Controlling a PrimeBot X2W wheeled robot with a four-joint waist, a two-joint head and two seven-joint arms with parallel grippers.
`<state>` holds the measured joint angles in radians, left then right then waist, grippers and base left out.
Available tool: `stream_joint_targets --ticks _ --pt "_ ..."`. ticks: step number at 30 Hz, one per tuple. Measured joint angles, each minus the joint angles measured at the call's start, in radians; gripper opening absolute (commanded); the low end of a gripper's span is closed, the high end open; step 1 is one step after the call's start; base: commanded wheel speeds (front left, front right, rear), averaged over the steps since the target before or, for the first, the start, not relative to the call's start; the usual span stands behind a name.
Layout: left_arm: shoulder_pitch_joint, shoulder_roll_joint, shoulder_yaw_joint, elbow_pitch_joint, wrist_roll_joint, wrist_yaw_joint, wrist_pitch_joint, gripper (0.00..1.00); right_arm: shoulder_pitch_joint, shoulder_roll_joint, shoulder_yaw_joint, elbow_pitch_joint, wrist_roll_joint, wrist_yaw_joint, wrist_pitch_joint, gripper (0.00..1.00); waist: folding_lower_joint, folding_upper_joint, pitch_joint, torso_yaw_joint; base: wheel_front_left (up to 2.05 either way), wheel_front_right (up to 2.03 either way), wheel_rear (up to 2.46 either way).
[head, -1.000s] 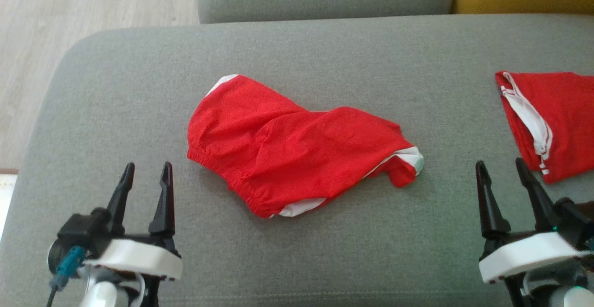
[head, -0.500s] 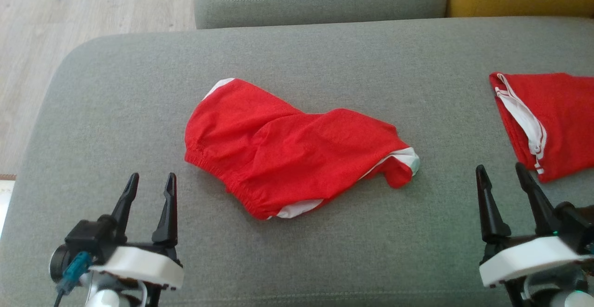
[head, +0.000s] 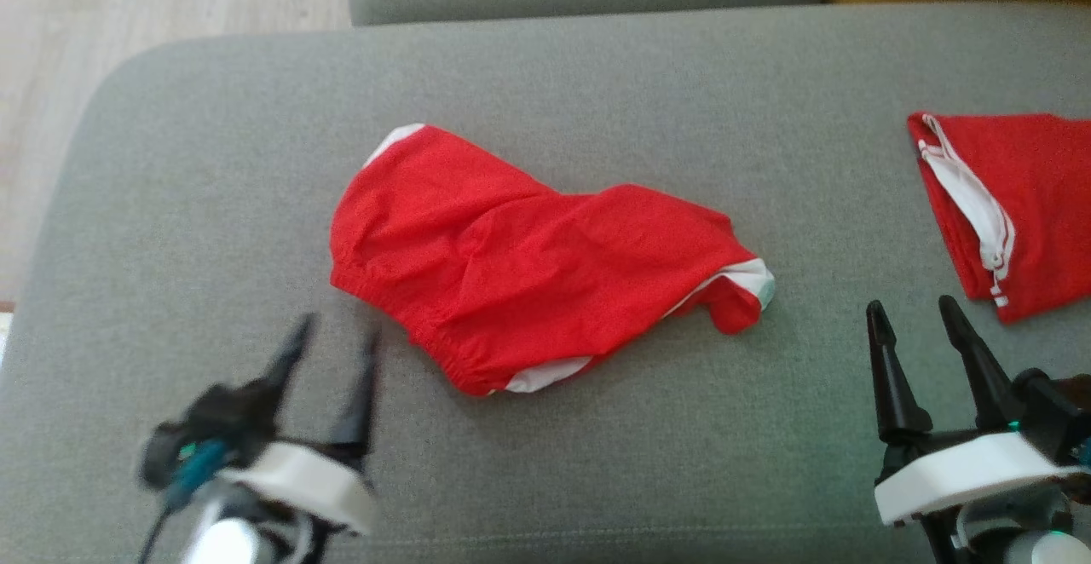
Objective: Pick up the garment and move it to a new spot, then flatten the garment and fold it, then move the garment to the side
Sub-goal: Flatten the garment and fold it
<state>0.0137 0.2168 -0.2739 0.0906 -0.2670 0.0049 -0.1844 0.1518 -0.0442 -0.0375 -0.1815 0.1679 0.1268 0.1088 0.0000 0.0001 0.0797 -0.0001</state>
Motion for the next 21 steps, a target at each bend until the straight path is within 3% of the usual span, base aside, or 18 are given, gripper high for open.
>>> stream_joint_targets --ticks 4,9,21 --pt "-0.055 -0.029 -0.085 0.032 -0.004 -0.059 0.075 1.00 -0.011 0.000 0.007 0.001 0.007 0.000 -0.001 1.00 0.0000 0.0000 0.035 -0.010 0.00 0.00 0.00" --pt "-0.080 -0.058 -0.140 0.110 -0.032 -0.085 0.153 1.00 -0.050 0.000 0.017 0.006 0.008 0.000 -0.011 1.00 0.0001 0.0000 0.072 -0.034 0.00 0.00 0.00" --pt "-0.116 -0.071 -0.130 0.172 -0.076 -0.065 0.184 1.00 -0.064 0.000 0.012 0.027 0.023 0.000 -0.021 1.00 0.0002 0.0000 0.130 -0.057 0.00 0.00 0.00"
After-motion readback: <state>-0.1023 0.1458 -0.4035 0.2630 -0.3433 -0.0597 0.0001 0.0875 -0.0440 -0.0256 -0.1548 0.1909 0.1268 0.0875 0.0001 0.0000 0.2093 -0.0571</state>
